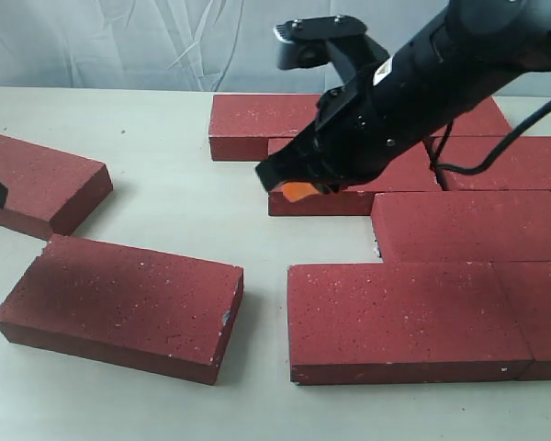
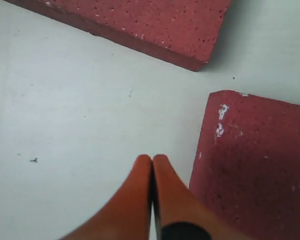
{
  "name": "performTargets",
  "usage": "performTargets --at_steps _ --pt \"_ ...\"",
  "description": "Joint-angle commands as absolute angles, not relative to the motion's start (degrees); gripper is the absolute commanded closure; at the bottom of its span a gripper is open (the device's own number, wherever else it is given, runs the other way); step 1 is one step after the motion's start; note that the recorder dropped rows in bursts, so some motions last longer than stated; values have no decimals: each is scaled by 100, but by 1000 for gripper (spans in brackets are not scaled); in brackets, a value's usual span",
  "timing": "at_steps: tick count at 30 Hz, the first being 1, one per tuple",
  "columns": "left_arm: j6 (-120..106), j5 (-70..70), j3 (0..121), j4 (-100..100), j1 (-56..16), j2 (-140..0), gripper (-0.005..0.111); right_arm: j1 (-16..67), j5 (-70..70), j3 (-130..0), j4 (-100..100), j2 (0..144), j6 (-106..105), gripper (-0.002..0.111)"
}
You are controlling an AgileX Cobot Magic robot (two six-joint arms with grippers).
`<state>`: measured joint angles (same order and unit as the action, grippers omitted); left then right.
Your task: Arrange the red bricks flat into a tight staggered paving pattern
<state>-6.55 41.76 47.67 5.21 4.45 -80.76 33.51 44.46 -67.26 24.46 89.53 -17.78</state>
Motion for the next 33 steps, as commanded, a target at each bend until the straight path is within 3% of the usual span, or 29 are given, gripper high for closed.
performTargets --at_steps 1,13,33 --pt "-663 4057 4875 463 446 -8620 107 3821 4427 -6834 2312 9067 -1834 109" --pt "-663 3849 4970 428 446 -9435 107 4899 5509 -7907 1916 10283 -1859 109" --pt "-2225 3899 4970 2078 446 -9994 107 5946 5152 -7972 1952 11370 -2011 109"
